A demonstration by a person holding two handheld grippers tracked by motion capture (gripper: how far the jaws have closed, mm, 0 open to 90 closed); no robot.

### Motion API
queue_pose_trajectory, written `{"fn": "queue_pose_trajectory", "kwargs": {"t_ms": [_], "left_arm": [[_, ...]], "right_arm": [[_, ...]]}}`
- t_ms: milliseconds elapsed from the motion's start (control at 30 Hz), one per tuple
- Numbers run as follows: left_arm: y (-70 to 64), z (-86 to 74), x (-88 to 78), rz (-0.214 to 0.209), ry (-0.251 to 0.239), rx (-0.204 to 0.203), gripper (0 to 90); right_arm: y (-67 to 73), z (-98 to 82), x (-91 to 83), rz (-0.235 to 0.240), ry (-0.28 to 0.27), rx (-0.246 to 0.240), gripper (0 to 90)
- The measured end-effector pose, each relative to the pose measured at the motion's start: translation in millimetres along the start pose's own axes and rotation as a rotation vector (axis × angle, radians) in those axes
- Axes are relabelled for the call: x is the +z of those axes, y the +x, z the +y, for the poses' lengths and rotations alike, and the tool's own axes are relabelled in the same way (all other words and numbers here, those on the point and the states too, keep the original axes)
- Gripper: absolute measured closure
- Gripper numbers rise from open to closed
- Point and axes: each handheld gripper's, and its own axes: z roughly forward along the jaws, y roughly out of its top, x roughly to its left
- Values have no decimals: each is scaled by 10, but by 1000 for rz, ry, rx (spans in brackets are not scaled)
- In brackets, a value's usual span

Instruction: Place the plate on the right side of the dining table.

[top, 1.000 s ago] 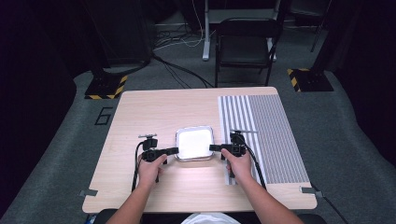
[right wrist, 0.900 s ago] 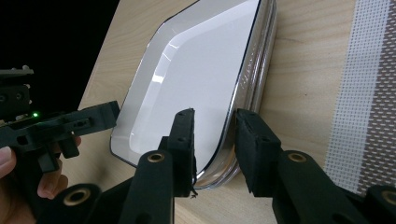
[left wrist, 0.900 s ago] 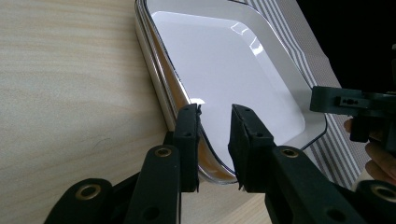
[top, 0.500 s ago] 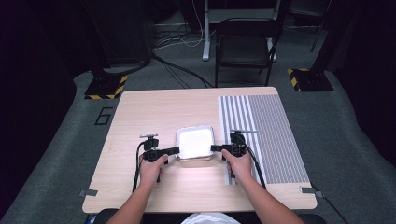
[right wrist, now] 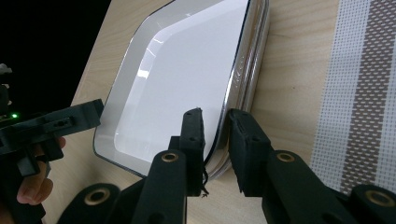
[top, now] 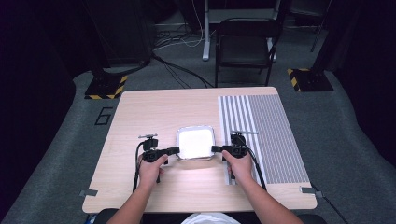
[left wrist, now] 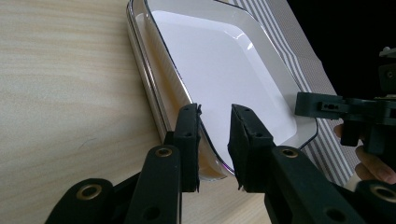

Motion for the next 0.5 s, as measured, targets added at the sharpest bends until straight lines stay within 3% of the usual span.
{"fn": "queue_pose_trajectory", "kwargs": {"t_ms": [300,500], "left_arm": [[-27,-59,-88,21,3,7,726],[-59,-101,-108,59,9,26,728]], "right_arm": [[53,-88,-22,7,9,-13,751],[138,-171,-21,-23,25,-74,734]]}}
